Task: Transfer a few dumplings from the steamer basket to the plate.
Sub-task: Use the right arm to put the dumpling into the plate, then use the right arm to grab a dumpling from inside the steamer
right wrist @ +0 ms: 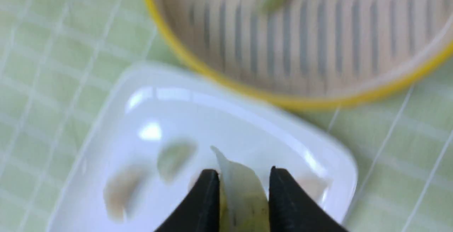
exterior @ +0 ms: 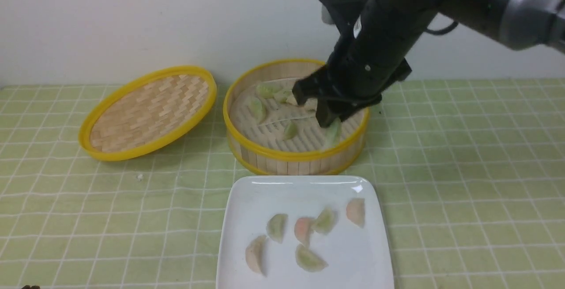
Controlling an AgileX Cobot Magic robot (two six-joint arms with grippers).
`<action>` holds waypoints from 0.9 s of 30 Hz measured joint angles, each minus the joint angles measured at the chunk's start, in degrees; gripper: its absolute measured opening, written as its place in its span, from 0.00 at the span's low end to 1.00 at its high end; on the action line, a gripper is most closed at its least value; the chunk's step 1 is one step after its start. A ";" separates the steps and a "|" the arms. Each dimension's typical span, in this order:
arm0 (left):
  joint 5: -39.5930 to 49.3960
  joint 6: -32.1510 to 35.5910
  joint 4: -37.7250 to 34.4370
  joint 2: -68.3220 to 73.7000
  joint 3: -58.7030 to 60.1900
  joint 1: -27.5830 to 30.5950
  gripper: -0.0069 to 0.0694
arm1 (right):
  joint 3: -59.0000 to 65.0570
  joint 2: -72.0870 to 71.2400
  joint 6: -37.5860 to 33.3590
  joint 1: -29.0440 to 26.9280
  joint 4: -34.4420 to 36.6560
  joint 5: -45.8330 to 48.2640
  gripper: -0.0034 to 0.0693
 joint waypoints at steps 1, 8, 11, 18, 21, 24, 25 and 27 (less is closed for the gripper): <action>0.00 0.00 0.00 0.00 0.00 0.00 0.08 | 3.64 -0.63 -0.08 0.37 0.23 0.19 0.27; 0.00 0.00 0.00 0.00 0.00 0.00 0.08 | 12.96 1.80 -0.68 0.71 2.80 0.12 0.32; 0.00 0.00 0.00 0.00 0.00 0.00 0.08 | 12.96 2.58 -0.79 0.71 2.86 -0.36 0.42; 0.00 0.00 0.00 0.00 0.00 0.00 0.08 | 7.74 2.64 -1.28 0.71 0.70 -1.86 0.66; 0.00 0.00 0.00 0.00 0.00 0.00 0.08 | 1.01 3.25 -0.04 -0.30 -3.48 -6.97 0.69; 0.00 0.00 0.00 0.00 0.00 0.00 0.08 | -8.34 5.88 1.63 -3.03 -4.08 -10.90 0.70; 0.00 0.00 0.00 0.00 0.00 0.00 0.08 | -11.68 7.45 1.68 -3.83 -3.89 -11.24 0.70; 0.00 0.00 0.00 0.00 0.00 0.00 0.08 | -17.37 11.00 1.76 -5.52 -3.44 -11.30 0.70</action>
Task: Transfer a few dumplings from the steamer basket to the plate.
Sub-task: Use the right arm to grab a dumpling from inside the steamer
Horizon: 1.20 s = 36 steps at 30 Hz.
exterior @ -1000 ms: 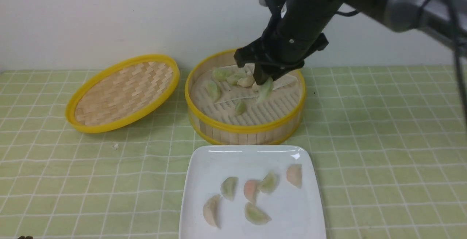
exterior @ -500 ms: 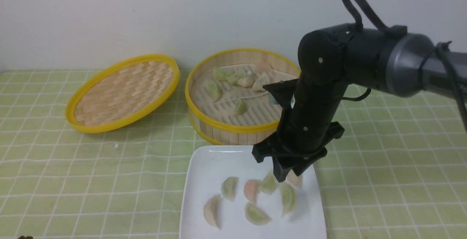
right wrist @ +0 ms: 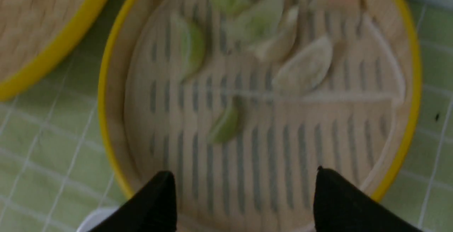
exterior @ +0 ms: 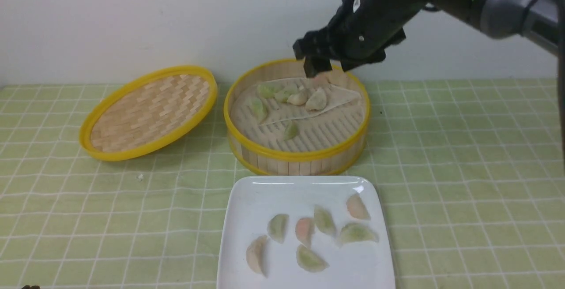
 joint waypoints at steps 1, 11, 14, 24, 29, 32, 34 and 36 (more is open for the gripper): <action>0.00 0.00 0.00 0.00 0.00 0.00 0.08 | -2.34 1.79 0.00 -0.65 0.14 0.20 0.70; 0.00 0.00 0.00 0.00 0.00 0.00 0.08 | -18.38 19.98 0.45 -2.77 1.31 0.72 0.70; 0.00 0.00 0.00 0.00 0.00 0.00 0.08 | -19.58 22.13 0.45 -2.72 1.51 -0.08 0.70; 0.00 0.00 0.00 0.00 0.00 0.00 0.08 | -19.92 25.96 0.39 -2.83 1.45 -2.37 0.70; 0.00 0.00 0.00 0.00 0.00 0.00 0.08 | -19.92 26.44 0.34 -3.17 1.27 -4.63 0.70; 0.00 0.00 0.00 0.00 0.00 0.00 0.08 | -20.03 26.91 0.34 -3.22 1.09 -5.35 0.70; 0.00 0.00 0.00 0.00 0.00 0.00 0.08 | -20.03 27.59 0.29 -3.22 1.09 -5.47 0.69; 0.00 0.00 0.00 0.00 0.00 0.00 0.08 | -20.03 28.00 0.29 -3.22 1.09 -5.47 0.67</action>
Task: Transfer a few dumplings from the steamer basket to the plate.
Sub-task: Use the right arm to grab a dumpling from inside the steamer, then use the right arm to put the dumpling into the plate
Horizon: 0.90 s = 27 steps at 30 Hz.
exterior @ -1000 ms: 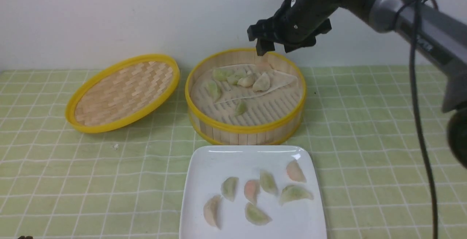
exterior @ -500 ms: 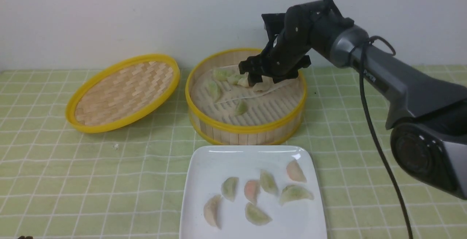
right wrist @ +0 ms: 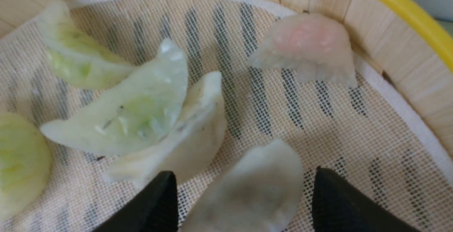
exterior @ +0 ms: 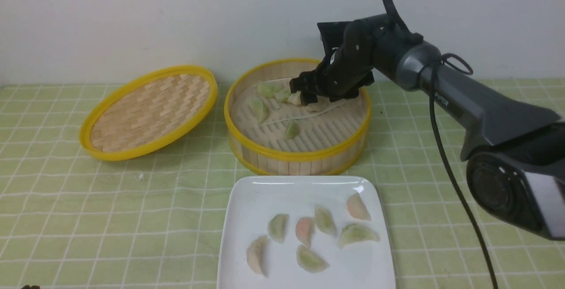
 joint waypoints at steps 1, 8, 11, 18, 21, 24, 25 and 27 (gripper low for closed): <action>0.00 0.00 0.00 0.00 0.00 0.00 0.08 | 0.00 0.32 0.00 0.00 0.00 0.13 0.66; 0.00 0.00 0.00 0.00 0.00 0.00 0.08 | -0.38 -0.33 -0.05 0.00 -2.55 3.95 0.45; 0.00 0.00 0.00 0.00 0.00 0.00 0.08 | -0.24 -2.76 -0.49 -0.01 -4.31 7.93 0.45; 0.00 0.00 0.00 0.00 0.00 0.00 0.08 | -0.04 -12.23 -3.03 -0.01 -3.96 16.52 0.45; 0.00 0.00 0.00 0.00 0.00 0.00 0.08 | 2.95 -17.54 -5.01 -0.01 -1.27 17.04 0.44; 0.00 0.00 0.00 0.00 0.00 0.00 0.08 | 10.50 -23.99 -6.91 0.11 3.23 17.10 0.44; 0.00 0.00 0.00 0.00 0.00 0.00 0.08 | 13.51 -26.09 -7.41 0.44 4.57 17.10 0.44; 0.00 0.00 0.00 0.00 0.00 0.00 0.08 | 21.95 -31.29 -8.08 1.79 6.01 17.10 0.44</action>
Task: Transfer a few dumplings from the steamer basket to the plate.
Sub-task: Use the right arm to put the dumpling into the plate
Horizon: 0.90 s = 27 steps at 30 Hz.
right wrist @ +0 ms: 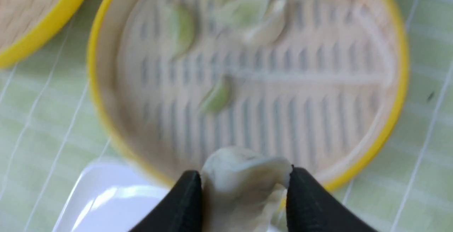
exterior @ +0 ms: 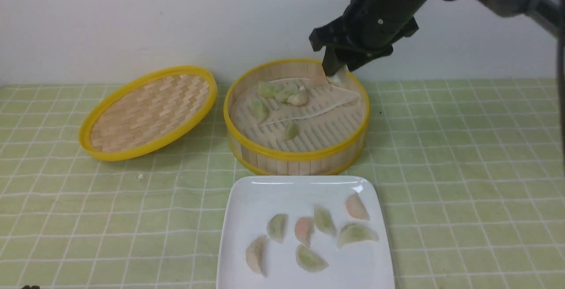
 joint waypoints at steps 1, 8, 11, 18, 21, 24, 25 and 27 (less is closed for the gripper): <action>0.00 0.00 0.00 0.00 0.00 0.00 0.08 | 5.14 -2.67 -0.34 1.20 0.42 0.00 0.44; 0.00 0.00 0.00 0.00 0.00 0.00 0.08 | 26.71 -6.05 0.89 7.13 1.70 -1.18 0.44; 0.00 0.00 0.00 0.00 0.00 0.00 0.08 | 30.37 -4.15 1.47 8.57 1.77 -4.42 0.44; 0.00 0.00 0.00 0.00 0.00 0.00 0.08 | 31.09 -2.11 2.04 9.17 2.17 -6.30 0.51; 0.00 0.00 0.00 0.00 0.00 0.00 0.08 | 31.09 -2.11 2.17 9.17 2.17 -5.19 0.66; 0.00 0.00 0.00 0.00 0.00 0.00 0.08 | 30.52 -2.19 1.96 9.17 2.06 -2.36 0.79; 0.00 0.00 0.00 0.00 0.00 0.00 0.08 | 30.53 -2.19 1.96 9.17 2.06 -2.36 0.79; 0.00 0.00 0.00 0.00 0.00 0.00 0.08 | 30.12 -3.29 1.27 9.17 1.42 -1.94 0.79</action>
